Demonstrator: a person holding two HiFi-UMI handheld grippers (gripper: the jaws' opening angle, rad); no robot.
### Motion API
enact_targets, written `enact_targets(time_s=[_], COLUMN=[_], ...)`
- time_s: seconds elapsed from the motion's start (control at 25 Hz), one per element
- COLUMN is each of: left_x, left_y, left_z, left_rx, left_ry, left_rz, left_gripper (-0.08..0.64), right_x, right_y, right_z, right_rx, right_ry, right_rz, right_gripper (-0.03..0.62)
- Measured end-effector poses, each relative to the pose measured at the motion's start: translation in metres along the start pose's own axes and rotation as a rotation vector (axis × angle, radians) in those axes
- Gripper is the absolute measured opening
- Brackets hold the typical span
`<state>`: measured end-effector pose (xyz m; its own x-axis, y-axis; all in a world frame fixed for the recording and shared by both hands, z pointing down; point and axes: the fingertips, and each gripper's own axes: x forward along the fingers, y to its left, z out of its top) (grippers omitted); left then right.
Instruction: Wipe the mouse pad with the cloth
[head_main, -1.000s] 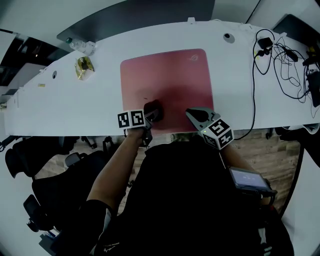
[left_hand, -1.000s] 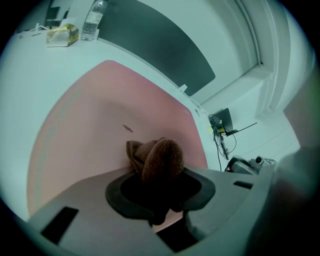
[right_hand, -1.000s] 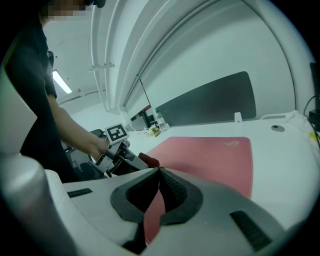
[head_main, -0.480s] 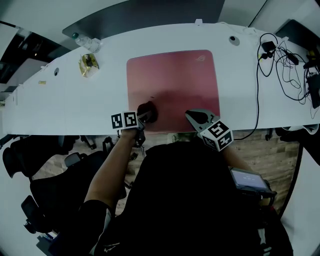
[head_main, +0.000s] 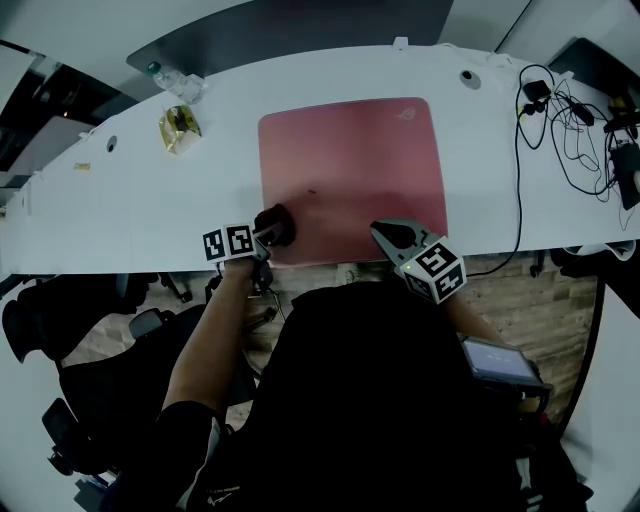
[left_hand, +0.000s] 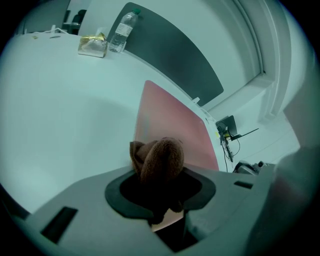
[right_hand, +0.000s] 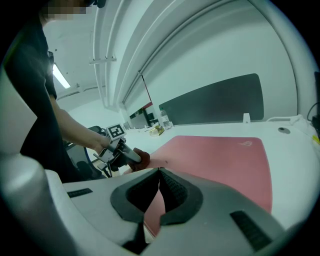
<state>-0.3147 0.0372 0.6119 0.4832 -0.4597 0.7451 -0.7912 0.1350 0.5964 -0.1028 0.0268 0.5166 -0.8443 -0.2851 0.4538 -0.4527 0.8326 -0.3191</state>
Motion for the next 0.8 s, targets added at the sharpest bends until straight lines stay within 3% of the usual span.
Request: enact_targets(time_s=[0.6, 0.8], left_x=[-0.044, -0.049], left_y=[0.048, 0.048], left_z=[-0.006, -0.016], left_rx=[0.101, 0.182], left_ry=[0.049, 0.096], left_rz=[0.137, 0.216], left_gripper=[0.127, 0.126], right_x=[0.010, 0.005], right_y=[0.027, 0.029], right_z=[-0.007, -0.013], right_rx=[0.018, 0.030], right_ry=[0.001, -0.003], right_rz=[-0.031, -0.044], right_gripper=[0.026, 0.026])
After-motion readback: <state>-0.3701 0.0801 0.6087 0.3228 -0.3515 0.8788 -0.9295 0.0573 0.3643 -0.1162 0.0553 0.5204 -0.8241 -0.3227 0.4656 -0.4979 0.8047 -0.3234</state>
